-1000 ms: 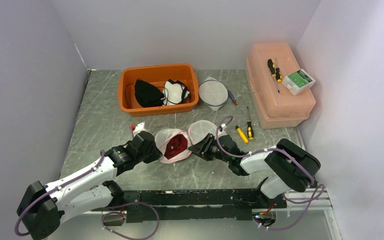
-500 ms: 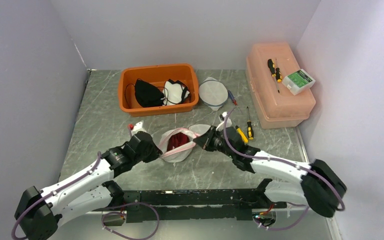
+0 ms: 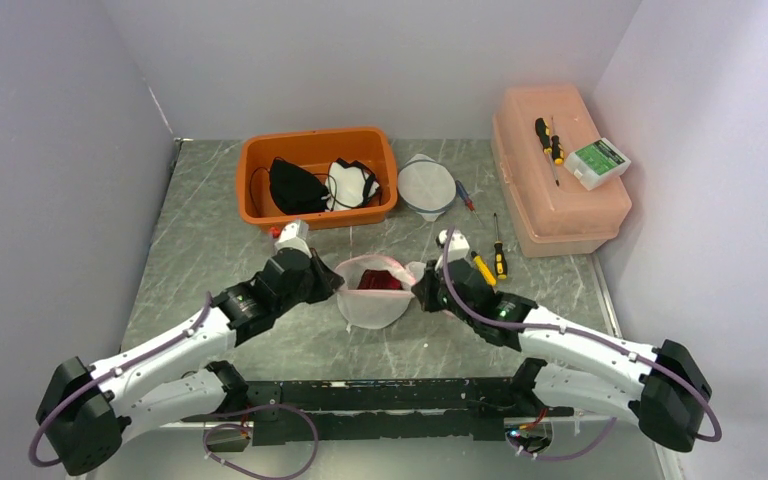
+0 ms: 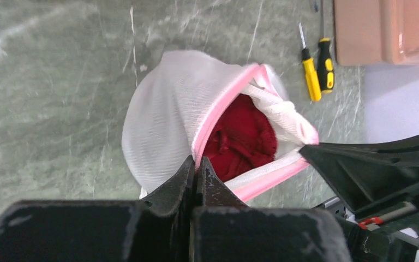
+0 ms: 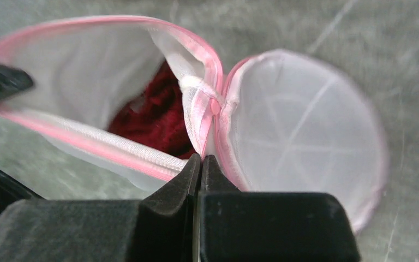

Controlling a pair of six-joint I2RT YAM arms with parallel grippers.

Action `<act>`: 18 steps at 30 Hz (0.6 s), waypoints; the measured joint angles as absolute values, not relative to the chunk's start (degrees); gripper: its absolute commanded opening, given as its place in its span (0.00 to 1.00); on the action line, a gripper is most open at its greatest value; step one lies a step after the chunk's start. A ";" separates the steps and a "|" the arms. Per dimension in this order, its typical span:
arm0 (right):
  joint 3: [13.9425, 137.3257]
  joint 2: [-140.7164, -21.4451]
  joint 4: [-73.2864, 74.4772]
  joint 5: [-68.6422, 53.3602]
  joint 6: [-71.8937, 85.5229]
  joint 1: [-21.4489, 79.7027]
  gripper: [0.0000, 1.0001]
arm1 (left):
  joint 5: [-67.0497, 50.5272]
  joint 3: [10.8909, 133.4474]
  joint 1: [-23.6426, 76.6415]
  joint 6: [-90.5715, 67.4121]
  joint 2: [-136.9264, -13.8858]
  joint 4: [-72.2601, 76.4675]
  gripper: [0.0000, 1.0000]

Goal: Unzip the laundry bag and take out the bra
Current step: Adjust the laundry bag at the center of the board.

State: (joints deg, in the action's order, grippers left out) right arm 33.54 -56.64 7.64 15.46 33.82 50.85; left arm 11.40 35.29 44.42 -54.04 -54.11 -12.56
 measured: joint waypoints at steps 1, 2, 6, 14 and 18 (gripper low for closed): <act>31.20 -56.31 7.11 15.38 34.59 51.24 0.00 | 10.98 34.46 44.56 -54.43 -54.68 -11.49 0.03; 28.82 -55.75 6.66 15.22 35.48 51.75 0.00 | 10.28 33.21 44.71 -55.11 -55.02 -10.44 0.03; 22.81 -52.01 5.54 14.63 39.07 54.68 0.00 | 6.94 27.16 45.93 -58.02 -55.22 -8.82 0.03; 22.79 -46.52 12.19 18.15 40.51 57.54 0.59 | 5.43 24.08 45.82 -59.16 -52.18 -11.03 0.03; 27.07 -44.86 17.56 20.18 39.55 57.60 0.60 | 5.19 24.10 45.82 -58.61 -52.86 -10.83 0.03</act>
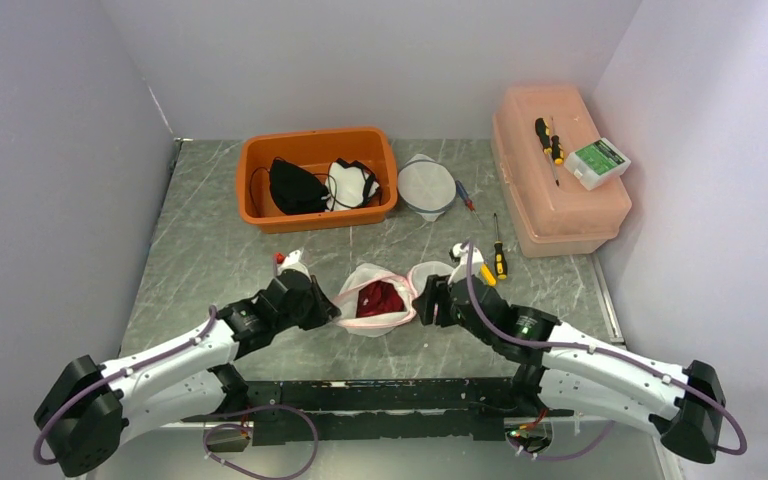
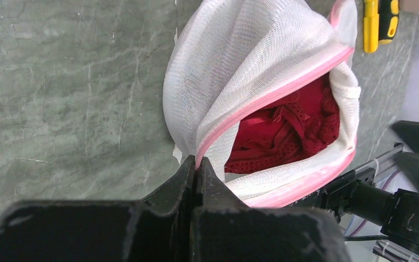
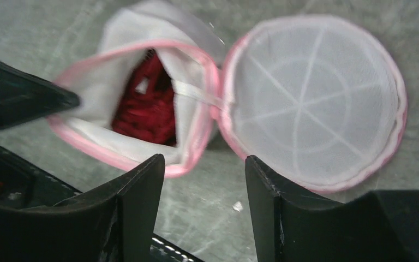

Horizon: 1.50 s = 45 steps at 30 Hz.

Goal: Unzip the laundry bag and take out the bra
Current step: Adjust the laundry bag at the center of the board, then pick up the bra from the laundry bag.

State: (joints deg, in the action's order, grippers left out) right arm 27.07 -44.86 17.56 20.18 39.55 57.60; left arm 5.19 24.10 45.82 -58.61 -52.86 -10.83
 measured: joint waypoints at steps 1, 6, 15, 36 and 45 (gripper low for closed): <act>28.80 -44.86 17.93 20.29 39.00 57.60 0.60 | 4.95 24.12 45.82 -58.17 -53.47 -10.55 0.03; 37.23 -49.52 15.25 16.93 36.97 57.71 0.61 | 3.33 24.62 45.84 -56.95 -57.58 -8.69 0.03; 41.17 -66.85 11.57 11.88 37.56 57.87 0.69 | 1.13 25.71 45.87 -55.75 -61.63 -4.19 0.03; 29.91 -64.75 9.41 13.85 45.04 57.56 0.75 | -1.89 27.40 49.50 -53.41 -67.79 1.89 0.03; 32.12 -61.34 8.97 14.46 46.00 57.52 0.77 | -1.04 27.40 51.90 -52.73 -68.93 1.91 0.03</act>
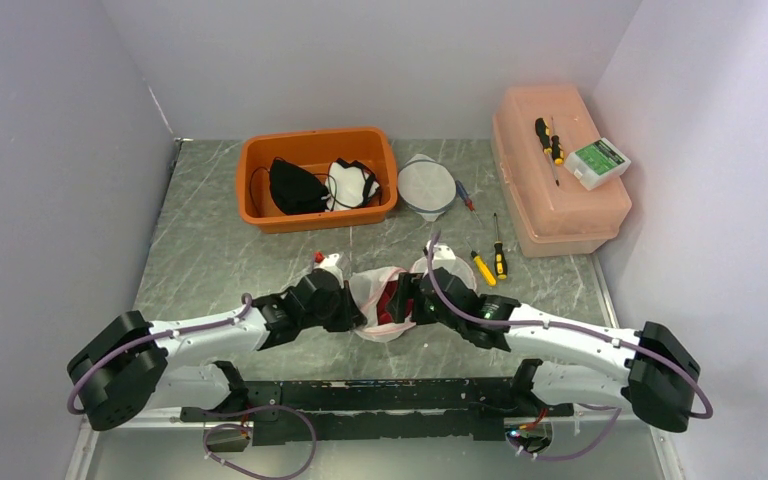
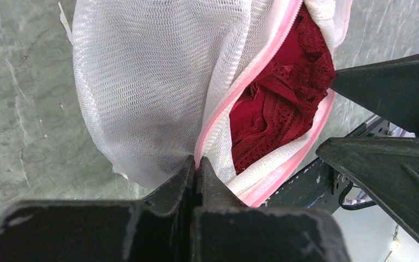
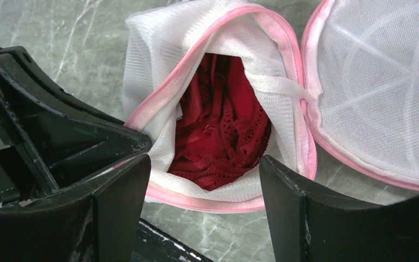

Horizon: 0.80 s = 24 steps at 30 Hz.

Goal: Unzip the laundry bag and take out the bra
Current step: Pick up the bra from the laundry bag.

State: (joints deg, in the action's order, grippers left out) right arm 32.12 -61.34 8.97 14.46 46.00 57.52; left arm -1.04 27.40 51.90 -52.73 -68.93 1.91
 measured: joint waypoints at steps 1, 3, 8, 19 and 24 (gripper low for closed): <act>32.29 -61.87 8.95 14.48 46.28 57.52 0.77 | -1.02 27.40 52.05 -52.73 -69.12 1.91 0.03; 32.42 -62.87 8.95 14.48 47.03 57.52 0.77 | -0.93 27.40 52.36 -52.73 -69.23 1.91 0.03; 32.47 -65.89 8.95 14.46 48.77 57.32 0.73 | 0.05 27.40 53.04 -52.75 -69.23 1.87 0.03; 32.64 -69.34 7.62 16.23 51.64 56.23 0.54 | 1.63 27.38 53.63 -53.21 -68.31 1.85 0.03; 34.74 -73.87 6.85 16.14 51.70 54.76 0.55 | 2.04 27.38 53.84 -53.25 -67.29 1.72 0.03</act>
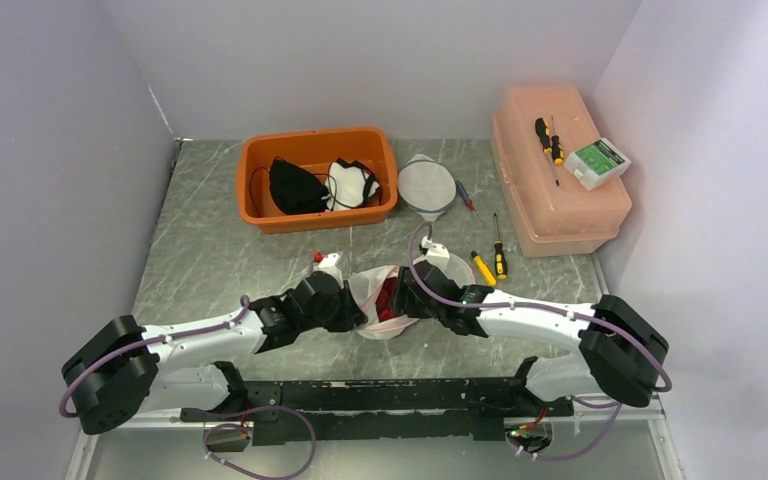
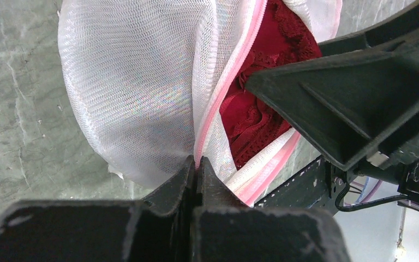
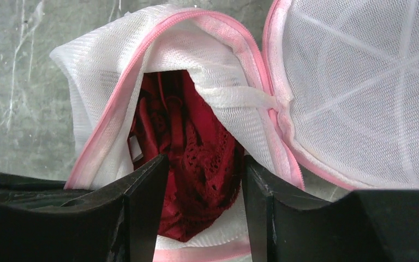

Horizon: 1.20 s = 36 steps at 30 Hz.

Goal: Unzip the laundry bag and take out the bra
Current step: Pick up the bra from the laundry bag.

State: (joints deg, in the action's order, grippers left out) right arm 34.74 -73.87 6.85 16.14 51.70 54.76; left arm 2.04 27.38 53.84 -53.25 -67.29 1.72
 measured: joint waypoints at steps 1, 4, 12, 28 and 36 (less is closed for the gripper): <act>34.89 -74.61 6.37 16.08 51.70 54.61 0.54 | 2.13 27.38 53.89 -53.25 -67.07 1.61 0.03; 35.03 -75.96 5.72 15.97 51.75 54.35 0.43 | 2.42 27.35 53.95 -53.25 -66.76 1.45 0.03; 36.16 -78.30 4.56 15.90 50.92 54.24 0.03 | 2.48 26.92 54.04 -53.28 -66.46 0.99 0.03; 30.79 -62.89 0.43 6.96 32.34 54.63 0.00 | 11.18 30.48 54.22 -54.26 -60.34 -10.98 0.03; 30.96 -62.54 2.57 6.15 22.92 58.96 0.00 | 15.16 39.07 54.22 -52.51 -61.36 -14.90 0.03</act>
